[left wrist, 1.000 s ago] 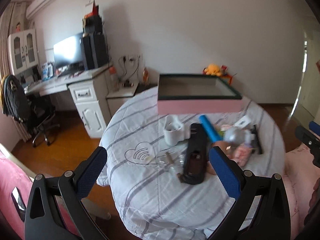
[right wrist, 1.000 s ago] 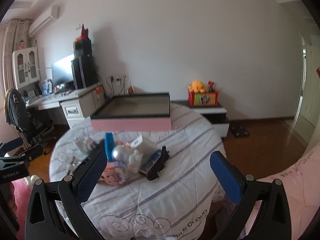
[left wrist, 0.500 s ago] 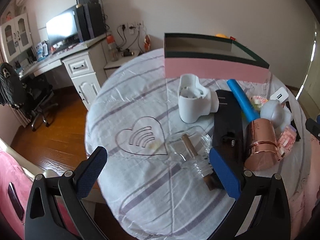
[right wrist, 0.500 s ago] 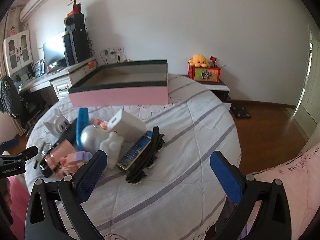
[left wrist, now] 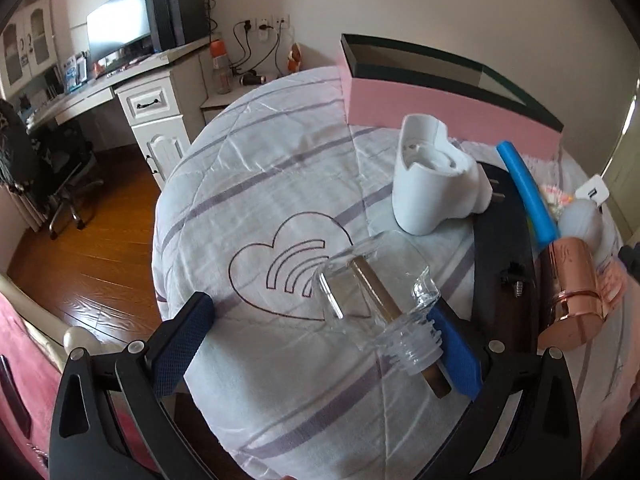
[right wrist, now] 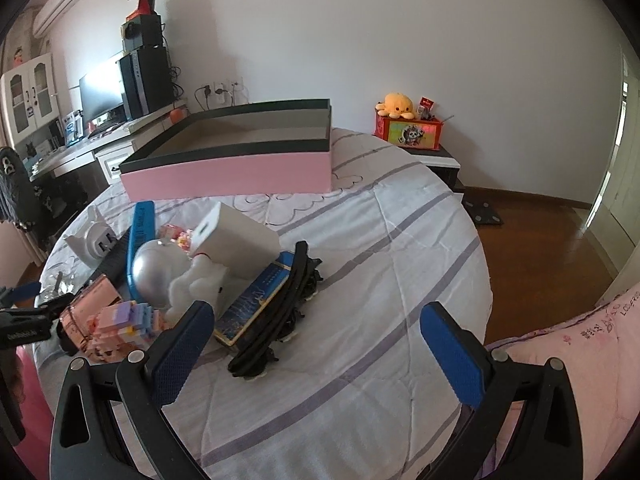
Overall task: Organize rigid objects
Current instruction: 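Lower the left tool onto the clear glass bottle while the right tool approaches the black hair clip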
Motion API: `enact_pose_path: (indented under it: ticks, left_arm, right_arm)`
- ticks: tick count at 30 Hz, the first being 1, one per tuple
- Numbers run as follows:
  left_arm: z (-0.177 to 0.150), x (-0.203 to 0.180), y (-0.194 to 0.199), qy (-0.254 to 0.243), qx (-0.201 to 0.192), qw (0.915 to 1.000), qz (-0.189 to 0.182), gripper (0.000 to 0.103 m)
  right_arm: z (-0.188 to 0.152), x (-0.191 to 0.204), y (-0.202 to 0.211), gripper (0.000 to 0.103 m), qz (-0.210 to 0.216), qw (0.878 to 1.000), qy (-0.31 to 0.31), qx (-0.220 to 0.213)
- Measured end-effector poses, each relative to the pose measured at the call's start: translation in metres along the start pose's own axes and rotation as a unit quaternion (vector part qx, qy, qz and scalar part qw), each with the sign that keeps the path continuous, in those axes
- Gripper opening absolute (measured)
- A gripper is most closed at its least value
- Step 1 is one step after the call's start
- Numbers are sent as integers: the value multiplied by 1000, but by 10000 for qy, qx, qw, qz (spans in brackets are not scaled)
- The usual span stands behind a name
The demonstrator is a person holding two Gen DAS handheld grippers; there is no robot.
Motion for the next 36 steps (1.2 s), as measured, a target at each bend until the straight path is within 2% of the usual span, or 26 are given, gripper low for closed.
enact_pose_path:
  ticks: [5, 7, 9, 12, 15, 16, 17, 19, 21, 23, 28, 29, 30, 32, 34, 35, 36]
  left_arm:
    - [1, -1, 0, -120, -122, 9998, 59, 103]
    - [2, 3, 3, -150, -321, 9993, 94, 98]
    - [3, 3, 5, -203, -416, 9989, 121, 91]
    - [4, 2, 7, -311, -474, 9983, 114, 87]
    - [4, 2, 8, -328, -495, 9982, 94, 88]
    - [3, 2, 8, -348, -489, 9981, 121, 88]
    - [4, 3, 8, -361, -494, 9980, 152, 89]
    - [3, 2, 8, -381, -494, 9979, 176, 91]
    - [2, 5, 7, -313, -475, 9981, 237, 99]
    - [1, 9, 4, -158, -437, 9987, 203, 102]
    - [-1, 9, 5, -180, -485, 9985, 183, 102]
    - [-1, 8, 6, -193, -517, 9984, 152, 98]
    - [0, 7, 7, -224, -573, 9980, 123, 89]
    - [2, 1, 12, -356, -680, 9970, 38, 77]
    - [3, -4, 12, -454, -720, 9964, -10, 67]
    - [4, -7, 14, -476, -772, 9958, -111, 55]
    - [5, -9, 14, -488, -799, 9955, -154, 53]
  right_arm:
    - [-5, -5, -8, 103, -9, 9999, -85, 137]
    - [-7, -6, -11, 103, 4, 9997, -128, 183]
    - [-8, -5, -15, 103, 17, 9996, -124, 235]
    - [-10, -1, -20, 103, 97, 9995, -66, 303]
    - [-11, 0, -20, 85, 323, 9987, -120, 383]
    - [-10, -2, -19, 71, 349, 9986, -135, 381]
    - [-8, -5, -17, 63, 290, 9988, -94, 370]
    - [-6, -15, -17, 55, 13, 9992, 15, 396]
    - [-4, -20, -18, 55, -73, 9991, 48, 403]
    - [-4, -20, -18, 55, -93, 9990, 49, 428]
    - [-8, -13, -30, 50, -94, 9984, 176, 527]
    - [-7, -13, -31, 45, -112, 9986, 208, 480]
    - [-6, -12, -31, 42, -118, 9986, 230, 452]
    - [-6, -8, -32, 25, -79, 9983, 329, 470]
    - [-6, -5, -32, 19, 3, 9978, 430, 506]
    - [-6, -4, -31, 17, 91, 9977, 406, 528]
    - [-6, -3, -31, 17, 148, 9977, 381, 538]
Point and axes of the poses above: each gripper's, at about its wrist camera, not at the fingertips, and y roughly against the way its jaws point, x to its left, z to its top, the point moved 10 cm from there along -y, roughly the way its jaws point, and after that the axes turned 13 degrees about -y, right-handed, at the moved point
